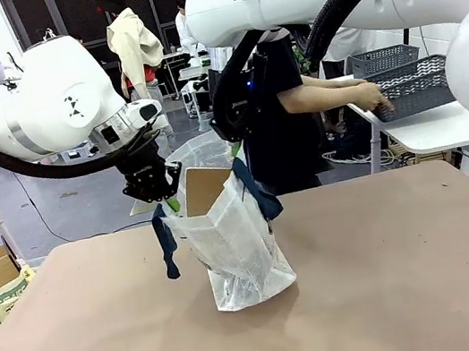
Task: Transfer purchased items from the store into the shopping bag.
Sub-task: Move the Reusable shopping bag to the right side of the table.
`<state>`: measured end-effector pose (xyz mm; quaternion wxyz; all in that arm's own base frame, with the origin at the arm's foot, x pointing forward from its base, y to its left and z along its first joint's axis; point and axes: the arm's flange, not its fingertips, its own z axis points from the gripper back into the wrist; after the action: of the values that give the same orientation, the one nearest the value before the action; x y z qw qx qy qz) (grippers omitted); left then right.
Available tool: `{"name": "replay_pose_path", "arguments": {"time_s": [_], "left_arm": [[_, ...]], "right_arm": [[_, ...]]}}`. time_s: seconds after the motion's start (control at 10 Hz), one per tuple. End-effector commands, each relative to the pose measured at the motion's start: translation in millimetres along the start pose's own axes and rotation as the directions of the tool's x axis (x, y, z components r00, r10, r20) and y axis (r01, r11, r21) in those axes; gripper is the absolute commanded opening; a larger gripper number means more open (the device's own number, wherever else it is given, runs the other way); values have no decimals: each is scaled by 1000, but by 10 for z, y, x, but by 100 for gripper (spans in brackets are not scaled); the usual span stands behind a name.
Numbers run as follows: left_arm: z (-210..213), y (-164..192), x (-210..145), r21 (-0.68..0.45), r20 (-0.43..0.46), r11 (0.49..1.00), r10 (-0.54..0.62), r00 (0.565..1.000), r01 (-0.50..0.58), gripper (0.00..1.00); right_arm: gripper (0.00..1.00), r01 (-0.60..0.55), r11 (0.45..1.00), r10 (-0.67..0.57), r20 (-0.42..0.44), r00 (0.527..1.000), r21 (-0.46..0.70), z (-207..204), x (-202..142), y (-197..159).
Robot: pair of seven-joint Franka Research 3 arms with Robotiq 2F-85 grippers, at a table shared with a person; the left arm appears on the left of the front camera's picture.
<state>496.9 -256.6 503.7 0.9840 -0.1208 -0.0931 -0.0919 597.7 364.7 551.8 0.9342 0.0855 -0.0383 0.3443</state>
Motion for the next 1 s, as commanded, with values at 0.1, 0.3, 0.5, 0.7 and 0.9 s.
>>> {"name": "replay_pose_path", "arguments": {"time_s": [0.1,0.3,0.5,0.7,0.9], "left_arm": [[-137,-112,161,-98,38,993,69,997,-65,0],[-128,-97,195,-173,58,984,57,997,-46,0],[-150,-107,165,-115,36,991,67,997,-63,0],[-128,-86,182,-139,45,988,72,996,-65,0],[-105,-133,206,-161,77,986,50,996,-37,0]], "right_arm": [[0,96,994,-96,0,995,48,-161,78,82],[0,179,983,-178,-14,984,49,-182,134,-20],[0,89,996,-88,-12,996,33,-167,54,62],[0,124,992,-123,-16,992,36,-203,63,20],[0,150,984,-148,-32,989,93,-195,128,148]]}}
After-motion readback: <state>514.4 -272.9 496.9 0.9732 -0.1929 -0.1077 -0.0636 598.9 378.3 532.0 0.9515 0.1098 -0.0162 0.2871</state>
